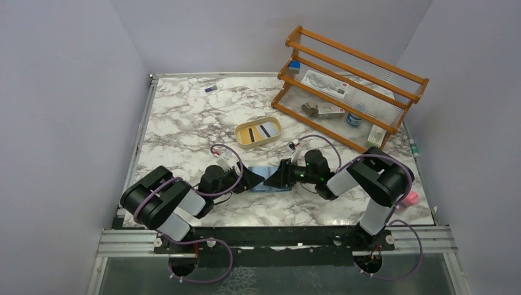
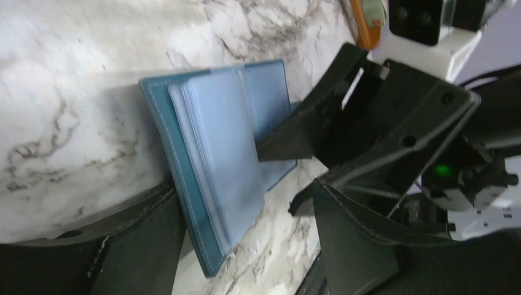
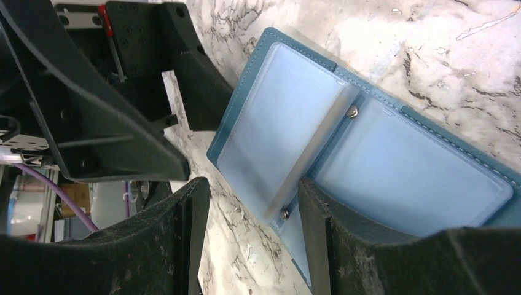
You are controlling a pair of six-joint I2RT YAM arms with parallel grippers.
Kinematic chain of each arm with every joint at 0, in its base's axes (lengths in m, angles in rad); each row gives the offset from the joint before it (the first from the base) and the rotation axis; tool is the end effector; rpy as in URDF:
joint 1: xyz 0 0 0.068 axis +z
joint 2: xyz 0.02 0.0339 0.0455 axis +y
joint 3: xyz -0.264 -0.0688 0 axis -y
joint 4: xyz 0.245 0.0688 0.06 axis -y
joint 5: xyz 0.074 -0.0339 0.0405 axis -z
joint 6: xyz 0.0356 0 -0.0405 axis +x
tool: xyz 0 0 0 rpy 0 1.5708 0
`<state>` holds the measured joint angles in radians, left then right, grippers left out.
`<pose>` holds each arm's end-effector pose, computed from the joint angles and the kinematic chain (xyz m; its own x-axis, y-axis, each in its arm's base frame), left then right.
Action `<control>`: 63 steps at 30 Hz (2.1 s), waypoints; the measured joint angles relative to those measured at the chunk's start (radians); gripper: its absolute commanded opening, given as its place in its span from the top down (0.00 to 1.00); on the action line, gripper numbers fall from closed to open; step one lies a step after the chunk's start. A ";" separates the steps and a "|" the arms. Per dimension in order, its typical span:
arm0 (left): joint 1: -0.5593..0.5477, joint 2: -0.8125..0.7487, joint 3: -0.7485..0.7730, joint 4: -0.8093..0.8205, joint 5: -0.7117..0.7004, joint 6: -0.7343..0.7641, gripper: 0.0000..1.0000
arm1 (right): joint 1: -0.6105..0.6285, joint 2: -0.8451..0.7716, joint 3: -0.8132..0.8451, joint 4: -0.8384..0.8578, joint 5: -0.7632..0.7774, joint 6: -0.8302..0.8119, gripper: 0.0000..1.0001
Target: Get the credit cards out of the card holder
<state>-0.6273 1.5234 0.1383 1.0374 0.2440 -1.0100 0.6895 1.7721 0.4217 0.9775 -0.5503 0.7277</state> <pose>0.1680 -0.1324 0.1105 -0.7848 -0.4460 -0.4303 0.1671 0.5163 -0.8399 0.2058 0.1938 0.1082 -0.8205 0.0583 -0.5687 -0.4985 0.4139 0.7617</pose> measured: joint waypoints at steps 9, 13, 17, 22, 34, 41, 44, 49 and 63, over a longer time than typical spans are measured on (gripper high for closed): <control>0.000 -0.041 -0.109 0.075 0.115 -0.018 0.41 | -0.018 0.000 -0.008 0.011 -0.018 0.006 0.40; 0.000 -0.092 -0.126 0.029 0.114 -0.013 0.56 | -0.018 0.011 -0.008 0.030 -0.026 0.014 0.41; 0.000 -0.101 -0.127 0.014 0.097 -0.006 0.56 | -0.019 0.018 -0.008 0.043 -0.036 0.018 0.41; 0.028 -0.111 -0.127 0.015 0.077 0.006 0.64 | -0.022 0.018 -0.008 0.046 -0.042 0.017 0.42; 0.090 -0.109 -0.127 0.031 0.071 0.028 0.68 | -0.022 0.026 -0.008 0.055 -0.049 0.018 0.43; 0.091 -0.013 -0.121 0.092 0.085 0.026 0.85 | -0.024 0.044 -0.008 0.077 -0.061 0.024 0.43; 0.092 0.033 -0.121 0.139 0.091 0.022 0.90 | -0.028 0.045 -0.008 0.080 -0.063 0.024 0.43; 0.096 0.137 -0.119 0.263 0.110 -0.004 0.84 | -0.032 0.045 -0.008 0.084 -0.063 0.024 0.43; 0.094 0.246 -0.128 0.414 0.106 -0.055 0.64 | -0.036 0.048 -0.008 0.093 -0.064 0.023 0.43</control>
<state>-0.5331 1.7695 0.0101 1.4517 0.3500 -1.0645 0.6533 1.8206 0.4137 1.0702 -0.6144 0.7509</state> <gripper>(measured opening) 0.351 0.572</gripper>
